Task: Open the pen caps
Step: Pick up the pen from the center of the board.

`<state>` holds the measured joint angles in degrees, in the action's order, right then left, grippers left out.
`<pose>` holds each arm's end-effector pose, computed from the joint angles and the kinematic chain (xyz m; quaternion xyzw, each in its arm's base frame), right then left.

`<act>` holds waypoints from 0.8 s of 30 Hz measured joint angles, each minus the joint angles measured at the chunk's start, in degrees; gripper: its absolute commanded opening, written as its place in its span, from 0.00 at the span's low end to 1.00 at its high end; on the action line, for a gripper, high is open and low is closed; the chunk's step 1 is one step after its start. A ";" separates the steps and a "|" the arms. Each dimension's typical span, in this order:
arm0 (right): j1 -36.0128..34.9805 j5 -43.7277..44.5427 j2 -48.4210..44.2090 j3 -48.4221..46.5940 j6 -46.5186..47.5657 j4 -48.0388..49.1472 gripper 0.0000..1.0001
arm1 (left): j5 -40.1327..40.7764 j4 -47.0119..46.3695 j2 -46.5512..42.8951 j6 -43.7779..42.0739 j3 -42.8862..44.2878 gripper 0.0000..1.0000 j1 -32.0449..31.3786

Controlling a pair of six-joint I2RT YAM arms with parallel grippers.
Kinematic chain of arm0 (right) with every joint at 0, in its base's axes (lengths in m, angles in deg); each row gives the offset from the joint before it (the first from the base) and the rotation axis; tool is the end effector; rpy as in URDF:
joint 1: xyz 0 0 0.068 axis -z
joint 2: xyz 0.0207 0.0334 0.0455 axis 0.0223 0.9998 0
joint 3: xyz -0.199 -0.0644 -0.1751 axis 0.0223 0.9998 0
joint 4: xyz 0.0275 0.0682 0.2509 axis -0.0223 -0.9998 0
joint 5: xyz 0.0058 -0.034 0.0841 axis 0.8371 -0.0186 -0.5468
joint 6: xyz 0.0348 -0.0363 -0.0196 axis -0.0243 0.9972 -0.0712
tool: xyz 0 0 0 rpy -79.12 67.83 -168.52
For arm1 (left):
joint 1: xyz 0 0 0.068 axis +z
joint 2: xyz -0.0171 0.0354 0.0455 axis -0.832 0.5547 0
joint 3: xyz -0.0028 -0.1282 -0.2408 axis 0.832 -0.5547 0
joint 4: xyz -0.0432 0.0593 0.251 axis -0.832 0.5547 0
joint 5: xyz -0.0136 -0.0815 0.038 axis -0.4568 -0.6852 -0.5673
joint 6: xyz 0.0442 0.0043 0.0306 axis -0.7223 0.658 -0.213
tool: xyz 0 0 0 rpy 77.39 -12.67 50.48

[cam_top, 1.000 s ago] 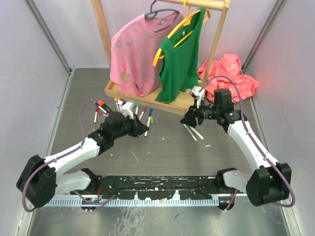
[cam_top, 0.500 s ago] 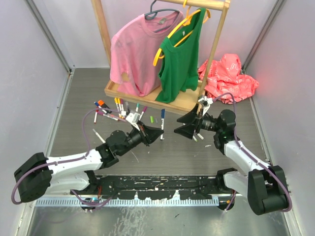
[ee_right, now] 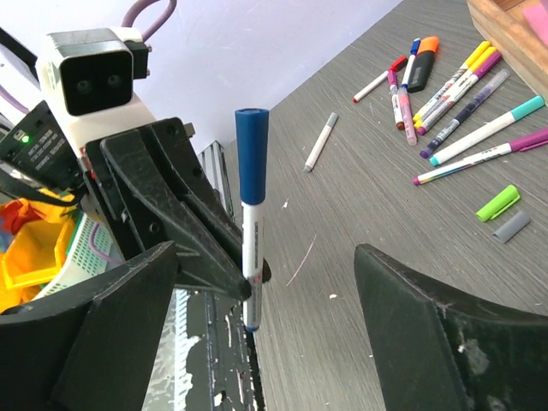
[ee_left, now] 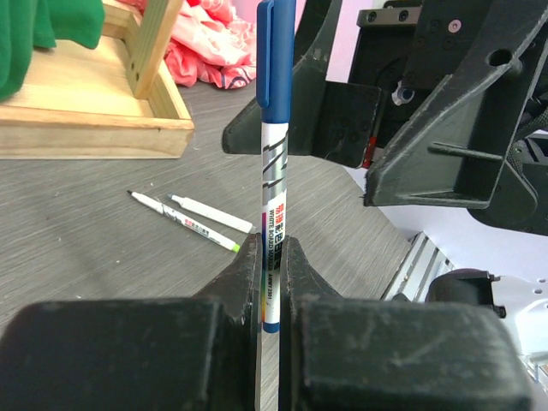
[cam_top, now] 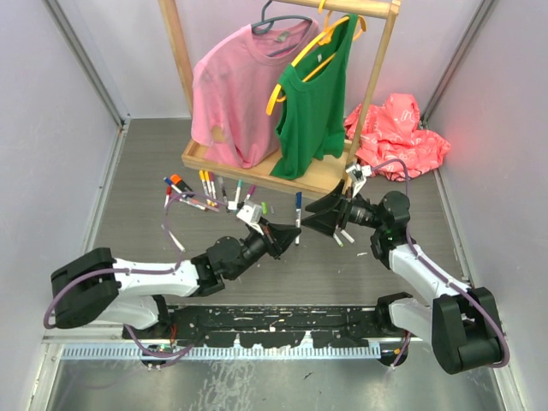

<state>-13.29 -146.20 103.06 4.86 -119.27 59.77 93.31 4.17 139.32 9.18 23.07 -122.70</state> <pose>0.2037 0.0752 0.2573 -0.2345 0.6391 0.5867 0.4386 0.1171 -0.2397 0.2407 0.0893 0.6765 -0.4750 0.5556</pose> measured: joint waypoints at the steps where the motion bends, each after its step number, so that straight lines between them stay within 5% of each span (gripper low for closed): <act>1: -0.22 0.28 0.04 0.00 0.00 -0.04 0.85 | 0.46 -0.39 0.85 -0.13 0.59 0.00 -0.44; 10: -1.36 1.11 0.04 0.00 0.98 -1.27 0.67 | 5.14 -1.03 5.73 -0.94 3.89 0.00 -3.37; 24: -3.06 2.12 1.55 0.00 3.43 -4.81 0.11 | 10.47 -0.50 8.07 -0.37 5.97 0.00 -4.83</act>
<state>-16.35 -144.08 104.61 4.86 -115.84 54.97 103.78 3.66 147.38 8.81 29.03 -127.53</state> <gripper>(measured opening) 0.216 0.032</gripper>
